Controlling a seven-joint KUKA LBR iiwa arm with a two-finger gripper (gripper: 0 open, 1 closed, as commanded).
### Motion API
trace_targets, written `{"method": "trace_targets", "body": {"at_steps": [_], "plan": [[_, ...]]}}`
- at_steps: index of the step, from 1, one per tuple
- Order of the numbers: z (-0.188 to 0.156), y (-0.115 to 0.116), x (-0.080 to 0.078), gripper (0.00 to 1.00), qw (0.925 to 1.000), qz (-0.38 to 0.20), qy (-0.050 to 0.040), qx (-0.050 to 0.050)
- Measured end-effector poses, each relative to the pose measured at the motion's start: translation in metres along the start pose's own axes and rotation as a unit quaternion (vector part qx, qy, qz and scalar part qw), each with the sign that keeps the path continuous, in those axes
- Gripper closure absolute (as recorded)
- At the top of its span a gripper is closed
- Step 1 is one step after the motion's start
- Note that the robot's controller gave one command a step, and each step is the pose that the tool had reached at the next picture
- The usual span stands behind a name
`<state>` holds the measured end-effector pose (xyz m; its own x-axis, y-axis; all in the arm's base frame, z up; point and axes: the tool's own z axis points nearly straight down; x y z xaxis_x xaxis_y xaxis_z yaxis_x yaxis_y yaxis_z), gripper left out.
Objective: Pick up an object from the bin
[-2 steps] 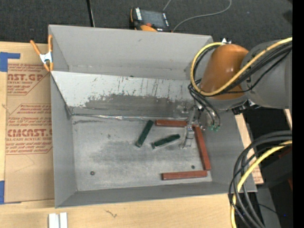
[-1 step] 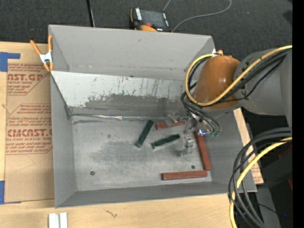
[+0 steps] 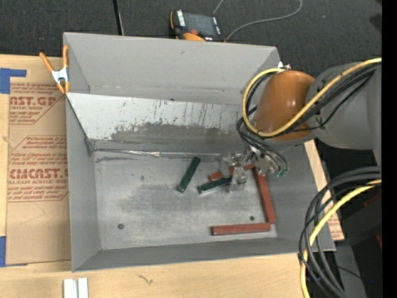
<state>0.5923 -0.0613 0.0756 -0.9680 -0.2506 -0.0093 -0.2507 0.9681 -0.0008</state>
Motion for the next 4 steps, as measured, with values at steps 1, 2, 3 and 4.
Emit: {"method": "trace_targets", "body": {"at_steps": [1, 2, 3, 4], "plan": [[-0.095, 0.018, 0.038, 1.0, 0.9869, -0.161, 0.0021, 0.0], [-0.101, 0.029, 0.072, 1.0, 0.9991, -0.043, 0.0042, -0.001], [0.01, 0.027, 0.078, 1.0, 0.9998, -0.016, 0.0074, -0.002], [0.004, 0.025, 0.073, 0.0, 0.9999, -0.016, -0.0002, 0.0]]}}
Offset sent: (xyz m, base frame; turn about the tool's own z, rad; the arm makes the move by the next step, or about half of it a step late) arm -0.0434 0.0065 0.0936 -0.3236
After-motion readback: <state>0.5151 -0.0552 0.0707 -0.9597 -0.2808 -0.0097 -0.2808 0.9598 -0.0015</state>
